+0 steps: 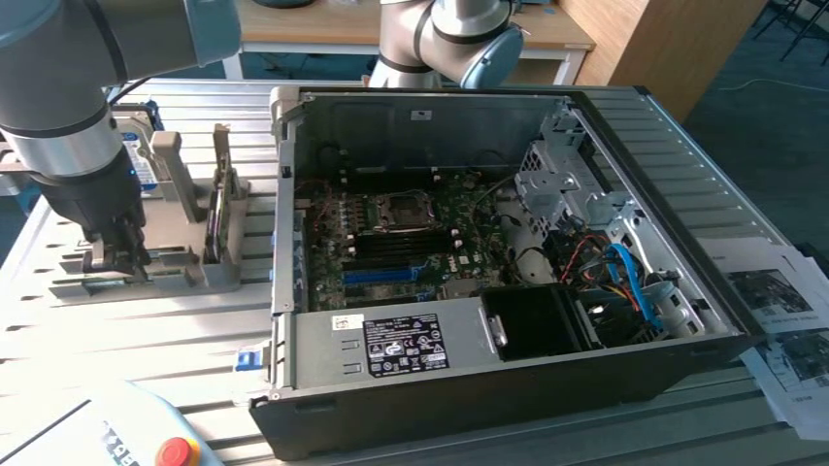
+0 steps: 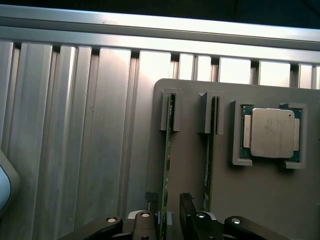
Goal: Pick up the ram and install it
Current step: 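Pick up the ram and move it above insertion slot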
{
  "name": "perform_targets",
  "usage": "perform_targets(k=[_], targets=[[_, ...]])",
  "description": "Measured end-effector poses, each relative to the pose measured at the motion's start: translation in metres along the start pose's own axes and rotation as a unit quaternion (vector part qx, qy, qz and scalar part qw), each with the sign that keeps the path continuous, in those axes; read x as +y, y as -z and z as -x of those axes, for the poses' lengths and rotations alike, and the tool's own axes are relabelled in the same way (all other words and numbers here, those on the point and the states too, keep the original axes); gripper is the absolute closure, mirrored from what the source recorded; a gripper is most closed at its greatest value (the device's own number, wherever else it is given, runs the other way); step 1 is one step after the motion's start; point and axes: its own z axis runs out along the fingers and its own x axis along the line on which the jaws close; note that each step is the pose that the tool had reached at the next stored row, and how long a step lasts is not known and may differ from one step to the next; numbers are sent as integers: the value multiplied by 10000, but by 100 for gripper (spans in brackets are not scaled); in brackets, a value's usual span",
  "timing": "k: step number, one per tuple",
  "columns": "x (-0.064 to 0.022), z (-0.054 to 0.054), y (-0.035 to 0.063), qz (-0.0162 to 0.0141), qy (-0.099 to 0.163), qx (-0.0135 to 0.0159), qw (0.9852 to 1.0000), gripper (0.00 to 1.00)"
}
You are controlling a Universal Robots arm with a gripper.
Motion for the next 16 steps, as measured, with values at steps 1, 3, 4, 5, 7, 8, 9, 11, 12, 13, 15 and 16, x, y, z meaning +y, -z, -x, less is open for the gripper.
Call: perform_targets(k=[1, 3, 4, 5, 7, 8, 9, 11, 12, 13, 15, 16], targets=[[0, -1, 0, 0, 0, 0, 10000, 69], [2, -7, 0, 0, -1, 0, 10000, 69], [1, -10, 0, 0, 0, 0, 10000, 69], [1, -13, 0, 0, 0, 0, 10000, 69], [1, -14, 0, 0, -1, 0, 10000, 69], [1, -14, -1, 0, 0, -1, 10000, 69], [1, -14, -1, 0, 0, 0, 10000, 69], [1, -15, -3, 0, 0, 0, 10000, 69], [2, -15, -6, 0, 0, 0, 10000, 69], [2, -15, -6, 1, 0, 0, 10000, 69], [1, -14, -6, 0, 0, 0, 10000, 69], [1, -14, -6, 0, 0, 0, 10000, 69]])
